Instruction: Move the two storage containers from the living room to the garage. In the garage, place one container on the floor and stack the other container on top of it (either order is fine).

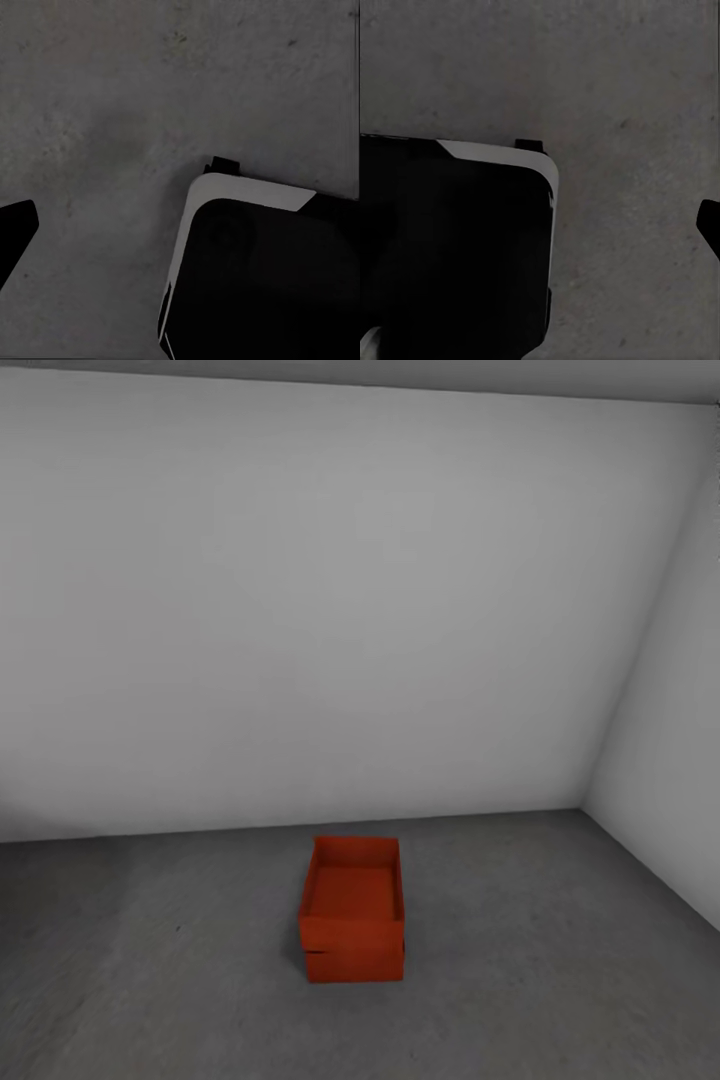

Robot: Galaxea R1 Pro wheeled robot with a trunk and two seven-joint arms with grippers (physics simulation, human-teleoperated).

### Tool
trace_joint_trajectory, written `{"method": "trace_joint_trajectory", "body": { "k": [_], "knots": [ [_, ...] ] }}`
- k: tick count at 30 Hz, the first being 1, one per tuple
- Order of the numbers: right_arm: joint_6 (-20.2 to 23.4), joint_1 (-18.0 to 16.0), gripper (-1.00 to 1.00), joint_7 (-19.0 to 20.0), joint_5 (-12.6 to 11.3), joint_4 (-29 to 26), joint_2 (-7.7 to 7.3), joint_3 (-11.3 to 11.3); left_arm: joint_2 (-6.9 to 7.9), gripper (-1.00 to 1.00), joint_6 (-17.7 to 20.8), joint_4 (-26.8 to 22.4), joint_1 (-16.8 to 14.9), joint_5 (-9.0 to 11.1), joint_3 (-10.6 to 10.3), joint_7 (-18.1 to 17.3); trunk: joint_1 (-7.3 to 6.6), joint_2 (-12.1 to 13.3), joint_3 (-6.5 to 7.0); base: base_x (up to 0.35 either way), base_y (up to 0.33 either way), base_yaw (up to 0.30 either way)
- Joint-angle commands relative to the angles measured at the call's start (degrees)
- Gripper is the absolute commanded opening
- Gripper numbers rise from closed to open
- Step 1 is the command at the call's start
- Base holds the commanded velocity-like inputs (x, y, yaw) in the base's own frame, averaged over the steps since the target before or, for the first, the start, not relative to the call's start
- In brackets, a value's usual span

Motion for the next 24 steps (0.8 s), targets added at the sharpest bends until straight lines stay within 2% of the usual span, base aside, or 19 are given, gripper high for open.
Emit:
{"method": "trace_joint_trajectory", "body": {
  "k": [1,2,3,4,6,15,24],
  "knots": [
    [-0.3,-0.1,1.00,-0.2,-0.1,0.2,0.00,0.5,-0.10,1.00,-0.3,0.2,0.0,1.2,-0.4,0.2,0.03,-0.1,-0.02,0.000,0.000,0.000],
    [-0.3,-0.1,1.00,-0.2,-0.1,0.2,-0.01,0.5,-0.11,1.00,-0.8,0.5,0.0,2.8,-0.1,0.2,0.03,-0.1,0.07,0.000,0.000,0.000],
    [-0.3,-0.1,1.00,-0.2,-0.1,0.2,0.01,0.5,0.00,1.00,-1.1,0.7,0.1,5.5,0.1,0.1,0.03,-0.1,0.17,0.000,0.000,0.000],
    [-0.3,-0.1,1.00,-0.2,-0.1,0.2,0.02,0.5,0.01,1.00,-1.2,0.8,0.6,6.9,0.2,0.1,0.03,-0.1,0.26,0.000,0.000,0.000],
    [-0.3,-0.1,1.00,-0.2,-0.1,0.2,-0.17,0.5,-0.08,1.00,-1.5,0.8,1.2,8.1,0.2,0.1,0.03,-0.1,0.45,0.000,0.000,0.000],
    [-0.3,-0.1,1.00,-0.2,-0.1,0.2,-0.28,0.5,-0.98,1.00,-3.7,0.8,1.7,8.2,0.2,0.1,0.03,-0.1,1.29,0.000,0.000,0.000],
    [-0.3,-0.1,1.00,-0.2,-0.2,0.1,-0.32,0.5,-1.34,1.00,-3.9,0.9,2.0,8.2,0.2,0.2,0.03,-0.1,2.14,0.000,0.000,0.000]
  ]
}}
